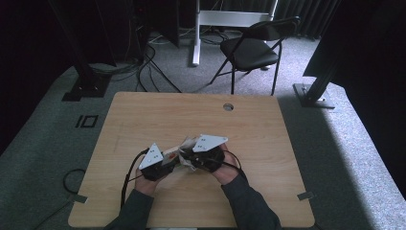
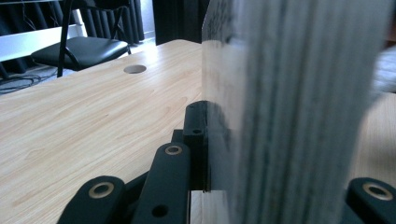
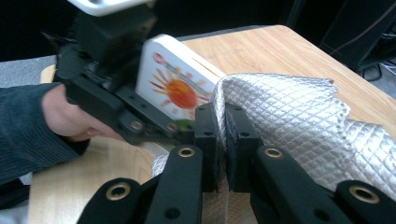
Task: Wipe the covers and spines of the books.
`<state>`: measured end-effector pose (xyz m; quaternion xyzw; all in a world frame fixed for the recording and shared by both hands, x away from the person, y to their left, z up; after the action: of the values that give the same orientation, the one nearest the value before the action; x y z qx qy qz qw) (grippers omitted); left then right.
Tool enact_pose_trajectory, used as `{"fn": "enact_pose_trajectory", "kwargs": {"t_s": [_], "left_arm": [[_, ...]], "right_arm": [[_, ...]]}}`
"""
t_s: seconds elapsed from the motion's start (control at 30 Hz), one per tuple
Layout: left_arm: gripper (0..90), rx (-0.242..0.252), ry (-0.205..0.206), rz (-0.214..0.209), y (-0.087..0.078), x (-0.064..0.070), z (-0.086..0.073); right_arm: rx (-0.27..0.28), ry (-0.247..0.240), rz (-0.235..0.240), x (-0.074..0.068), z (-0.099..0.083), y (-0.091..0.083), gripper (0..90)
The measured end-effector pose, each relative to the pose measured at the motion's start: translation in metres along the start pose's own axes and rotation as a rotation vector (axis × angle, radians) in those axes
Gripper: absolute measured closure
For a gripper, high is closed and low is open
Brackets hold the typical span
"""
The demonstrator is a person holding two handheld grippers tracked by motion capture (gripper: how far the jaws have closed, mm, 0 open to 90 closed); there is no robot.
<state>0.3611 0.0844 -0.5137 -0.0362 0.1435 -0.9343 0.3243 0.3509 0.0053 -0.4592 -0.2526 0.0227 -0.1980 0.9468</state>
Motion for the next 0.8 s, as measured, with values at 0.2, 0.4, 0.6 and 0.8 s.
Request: {"fn": "enact_pose_trajectory", "kwargs": {"t_s": [0.2,0.4,0.6,0.8], "left_arm": [[78.1,0.005,-0.004,0.003,-0.001,-0.001,0.001],[78.1,0.008,-0.004,0.002,-0.002,-0.001,0.002],[78.1,0.010,-0.005,-0.001,-0.003,-0.001,0.003],[78.1,0.025,-0.012,-0.004,-0.004,0.000,0.006]], "right_arm": [[-0.010,0.023,-0.035,0.015,-0.008,-0.005,85.0],[-0.011,0.040,-0.053,0.023,-0.014,-0.008,85.0],[-0.015,0.062,-0.062,0.026,-0.022,-0.008,85.0],[-0.038,0.047,-0.036,0.016,-0.029,0.003,84.9]]}}
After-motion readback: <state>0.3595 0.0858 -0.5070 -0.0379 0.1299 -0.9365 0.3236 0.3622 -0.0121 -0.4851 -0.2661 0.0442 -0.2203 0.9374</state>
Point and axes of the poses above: each handheld gripper's, and its own axes: y roughly forward along the jaws, z roughly out of its top, x roughly to its right, the point moved 9 cm from there along y, roughly forward along the jaws, and after that the axes turned 2 degrees about z, right-handed, at the moved point
